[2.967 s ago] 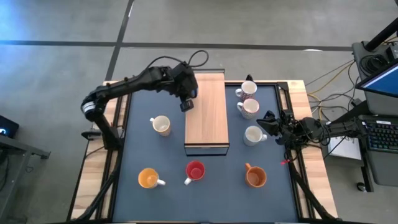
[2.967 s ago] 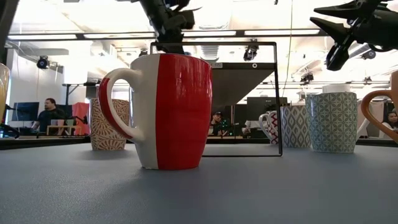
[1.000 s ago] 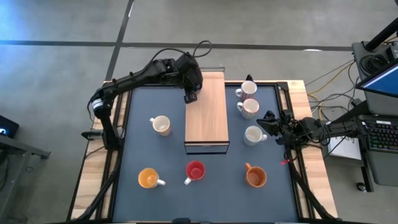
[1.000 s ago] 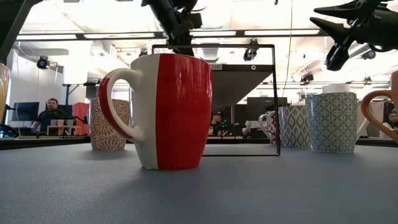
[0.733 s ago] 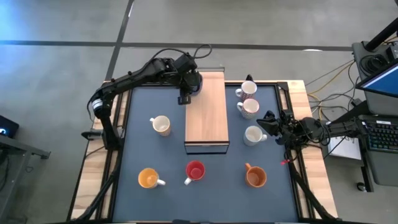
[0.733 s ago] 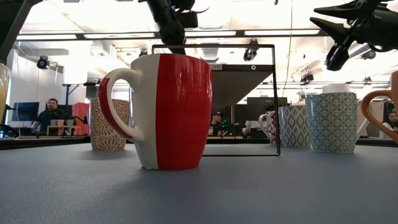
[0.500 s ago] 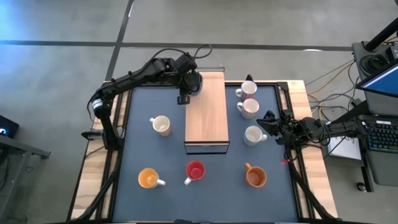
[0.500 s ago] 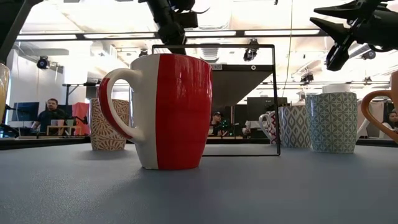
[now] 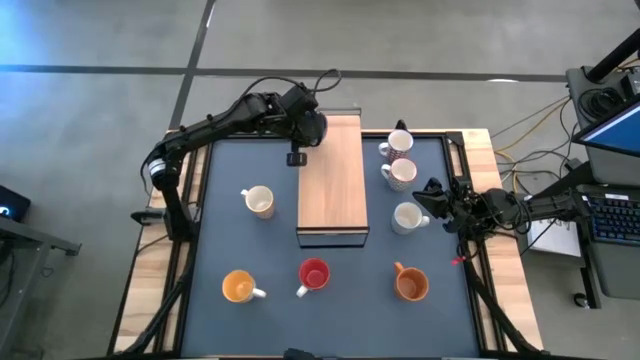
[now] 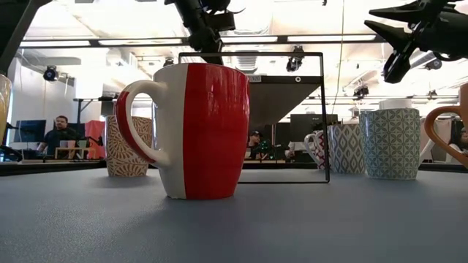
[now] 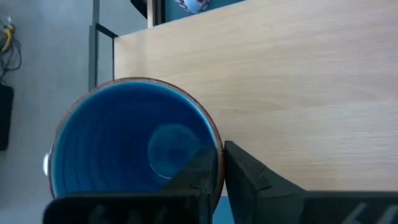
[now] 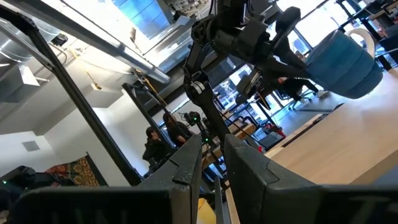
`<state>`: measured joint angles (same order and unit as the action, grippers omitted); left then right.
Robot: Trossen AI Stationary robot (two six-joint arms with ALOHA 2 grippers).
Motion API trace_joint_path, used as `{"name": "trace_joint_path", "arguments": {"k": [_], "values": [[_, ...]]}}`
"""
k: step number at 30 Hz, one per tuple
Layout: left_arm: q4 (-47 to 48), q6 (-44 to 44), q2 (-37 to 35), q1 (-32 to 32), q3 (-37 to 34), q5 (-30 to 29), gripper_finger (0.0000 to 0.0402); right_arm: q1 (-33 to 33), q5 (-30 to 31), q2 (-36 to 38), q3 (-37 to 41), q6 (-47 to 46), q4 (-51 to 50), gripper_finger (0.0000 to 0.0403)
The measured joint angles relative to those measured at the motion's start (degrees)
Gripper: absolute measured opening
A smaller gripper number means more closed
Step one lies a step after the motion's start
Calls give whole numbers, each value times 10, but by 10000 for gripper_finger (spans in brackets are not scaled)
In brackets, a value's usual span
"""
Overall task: Place coffee mugs
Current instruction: Put the blue mug on the shelf
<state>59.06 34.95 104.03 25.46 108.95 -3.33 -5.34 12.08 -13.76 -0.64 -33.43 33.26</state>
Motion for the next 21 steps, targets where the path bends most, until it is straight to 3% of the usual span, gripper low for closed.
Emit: {"name": "trace_joint_path", "arguments": {"k": [14,21], "values": [[-33,10,0,32,0,0,9,0,0,0,0,0,0,61],[-34,-6,0,61,0,59,9,0,0,0,0,0,0,61]]}}
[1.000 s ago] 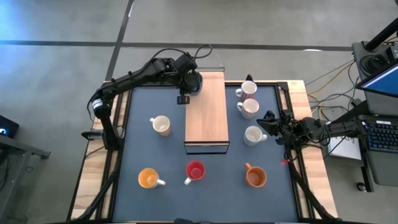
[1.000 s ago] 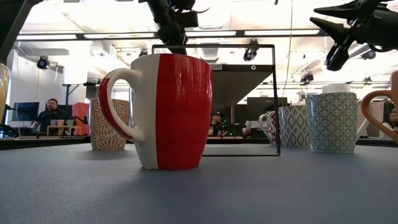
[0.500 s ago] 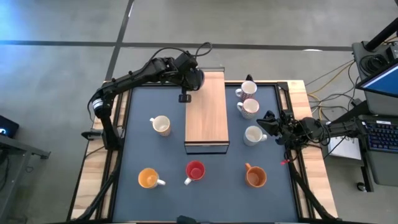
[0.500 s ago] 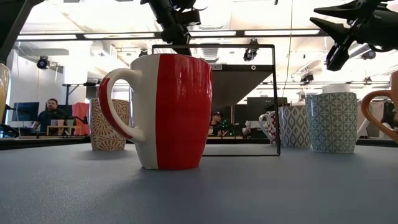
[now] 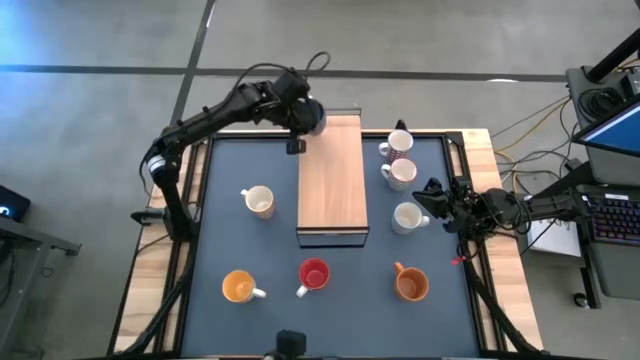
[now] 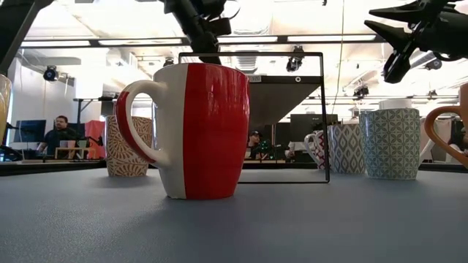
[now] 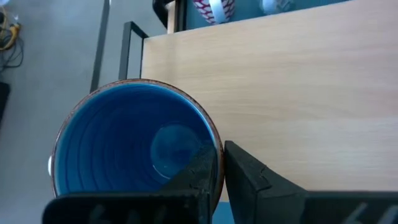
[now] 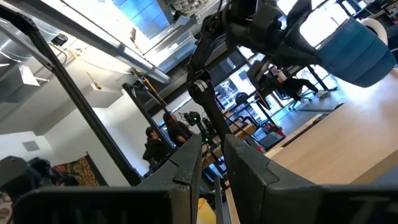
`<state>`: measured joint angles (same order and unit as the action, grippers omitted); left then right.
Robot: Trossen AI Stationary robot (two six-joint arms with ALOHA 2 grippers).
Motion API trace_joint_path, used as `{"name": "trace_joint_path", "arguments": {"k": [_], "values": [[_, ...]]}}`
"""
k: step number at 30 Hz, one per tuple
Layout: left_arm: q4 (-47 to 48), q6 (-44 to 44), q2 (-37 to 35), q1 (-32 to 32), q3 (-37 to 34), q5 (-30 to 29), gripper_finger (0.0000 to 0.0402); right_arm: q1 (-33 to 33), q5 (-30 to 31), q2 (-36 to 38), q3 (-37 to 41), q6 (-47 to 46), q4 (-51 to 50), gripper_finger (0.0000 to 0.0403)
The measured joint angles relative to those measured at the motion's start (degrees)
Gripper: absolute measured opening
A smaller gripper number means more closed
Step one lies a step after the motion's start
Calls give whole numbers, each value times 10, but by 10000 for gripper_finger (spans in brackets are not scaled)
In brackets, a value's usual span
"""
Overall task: Place coffee mugs
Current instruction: Put the blue mug on the shelf
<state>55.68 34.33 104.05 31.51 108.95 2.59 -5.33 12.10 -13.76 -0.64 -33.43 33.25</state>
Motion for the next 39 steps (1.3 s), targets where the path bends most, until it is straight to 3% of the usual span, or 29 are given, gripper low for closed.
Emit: {"name": "trace_joint_path", "arguments": {"k": [24,39], "values": [[5,-19,33,22,14,3,10,0,0,0,0,0,0,61],[8,-23,40,23,38,8,35,0,0,0,0,0,0,61]]}}
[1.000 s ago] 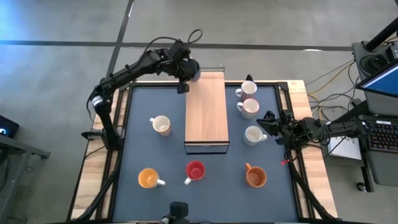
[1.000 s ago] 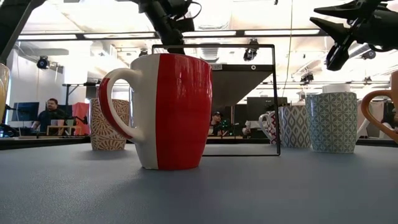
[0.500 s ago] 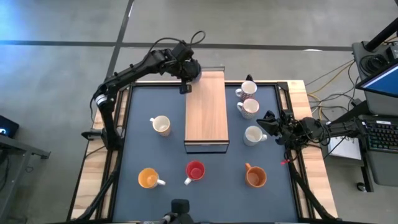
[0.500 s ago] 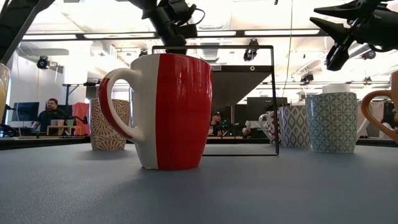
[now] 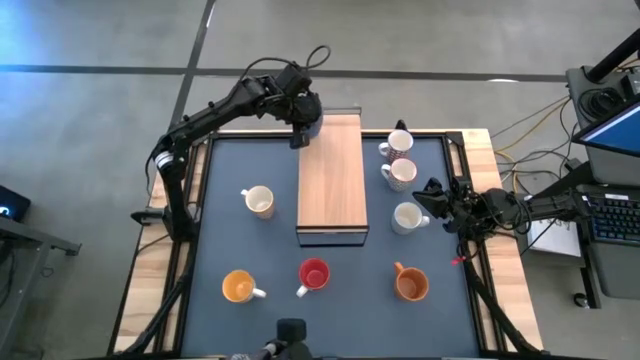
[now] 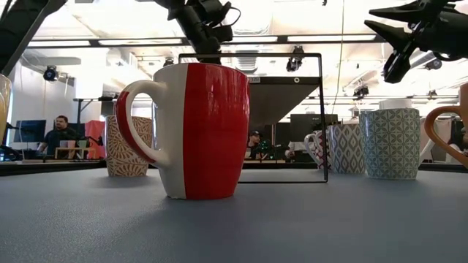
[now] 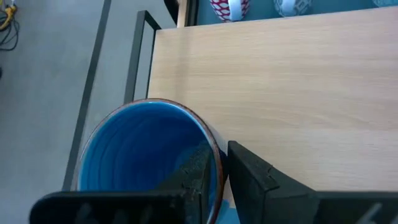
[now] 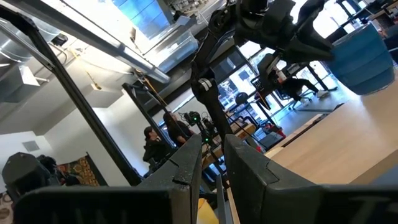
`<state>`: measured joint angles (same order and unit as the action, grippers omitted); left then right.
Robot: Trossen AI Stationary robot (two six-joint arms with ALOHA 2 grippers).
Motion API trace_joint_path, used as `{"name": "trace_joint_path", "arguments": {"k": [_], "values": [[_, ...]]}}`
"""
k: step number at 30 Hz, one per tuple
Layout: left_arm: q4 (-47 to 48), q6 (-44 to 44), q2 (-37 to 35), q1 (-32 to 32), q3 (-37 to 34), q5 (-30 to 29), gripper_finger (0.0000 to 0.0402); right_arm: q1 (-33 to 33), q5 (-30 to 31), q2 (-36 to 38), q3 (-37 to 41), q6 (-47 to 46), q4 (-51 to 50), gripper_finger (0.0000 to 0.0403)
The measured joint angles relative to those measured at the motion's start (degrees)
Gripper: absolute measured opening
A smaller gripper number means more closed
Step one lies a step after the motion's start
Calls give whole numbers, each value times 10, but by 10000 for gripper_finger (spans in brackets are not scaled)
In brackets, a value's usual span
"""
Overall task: Place coffee mugs
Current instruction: Put the blue mug on the shelf
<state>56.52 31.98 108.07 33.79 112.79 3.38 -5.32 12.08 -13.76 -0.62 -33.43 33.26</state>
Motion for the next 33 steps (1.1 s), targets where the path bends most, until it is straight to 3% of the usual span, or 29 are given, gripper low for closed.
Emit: {"name": "trace_joint_path", "arguments": {"k": [28,33], "values": [[-25,-10,25,6,24,-11,35,0,0,0,0,0,0,61],[-25,-10,25,6,25,9,35,0,0,0,0,0,0,61]]}}
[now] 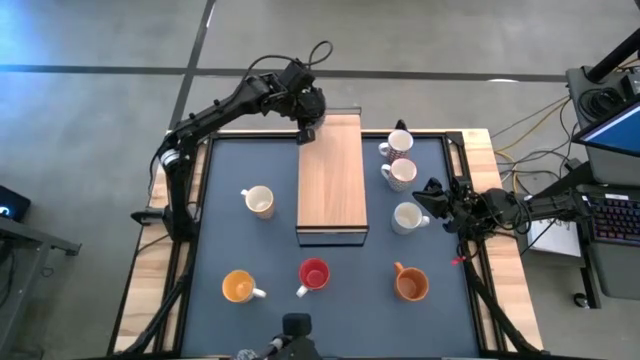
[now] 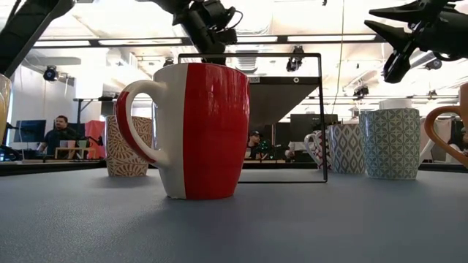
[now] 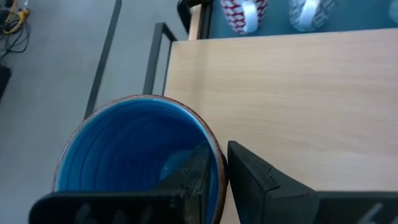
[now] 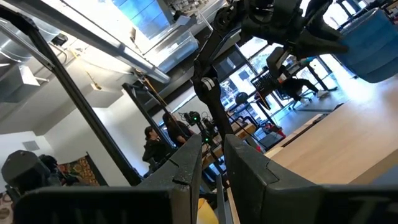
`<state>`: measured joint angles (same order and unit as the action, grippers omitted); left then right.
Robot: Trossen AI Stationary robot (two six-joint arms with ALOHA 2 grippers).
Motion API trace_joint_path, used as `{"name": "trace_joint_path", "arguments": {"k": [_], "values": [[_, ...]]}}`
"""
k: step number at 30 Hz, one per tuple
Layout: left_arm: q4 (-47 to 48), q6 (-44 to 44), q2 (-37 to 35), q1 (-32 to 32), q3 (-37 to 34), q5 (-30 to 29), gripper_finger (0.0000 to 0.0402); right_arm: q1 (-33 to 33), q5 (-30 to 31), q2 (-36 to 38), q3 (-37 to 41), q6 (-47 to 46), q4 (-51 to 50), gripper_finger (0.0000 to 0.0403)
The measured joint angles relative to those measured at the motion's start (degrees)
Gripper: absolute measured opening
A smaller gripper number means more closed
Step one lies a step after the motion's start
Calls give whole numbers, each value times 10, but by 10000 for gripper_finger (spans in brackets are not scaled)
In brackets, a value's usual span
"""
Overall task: Place coffee mugs
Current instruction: Put the blue mug on the shelf
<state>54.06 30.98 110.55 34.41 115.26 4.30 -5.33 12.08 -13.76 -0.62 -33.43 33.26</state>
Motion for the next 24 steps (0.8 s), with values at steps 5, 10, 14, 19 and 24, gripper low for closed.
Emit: {"name": "trace_joint_path", "arguments": {"k": [5,10,14,19,24], "values": [[-4,0,0,-1,-6,10,35,0,0,0,0,0,0,61],[-12,-3,-1,-1,-14,11,35,0,0,0,0,0,0,61],[-13,-17,-1,-1,-14,10,35,0,0,0,0,0,0,61],[-13,-27,-1,-1,-14,12,35,0,0,0,0,0,0,61],[-11,-33,-1,-1,-15,24,35,0,0,0,0,0,0,61]]}}
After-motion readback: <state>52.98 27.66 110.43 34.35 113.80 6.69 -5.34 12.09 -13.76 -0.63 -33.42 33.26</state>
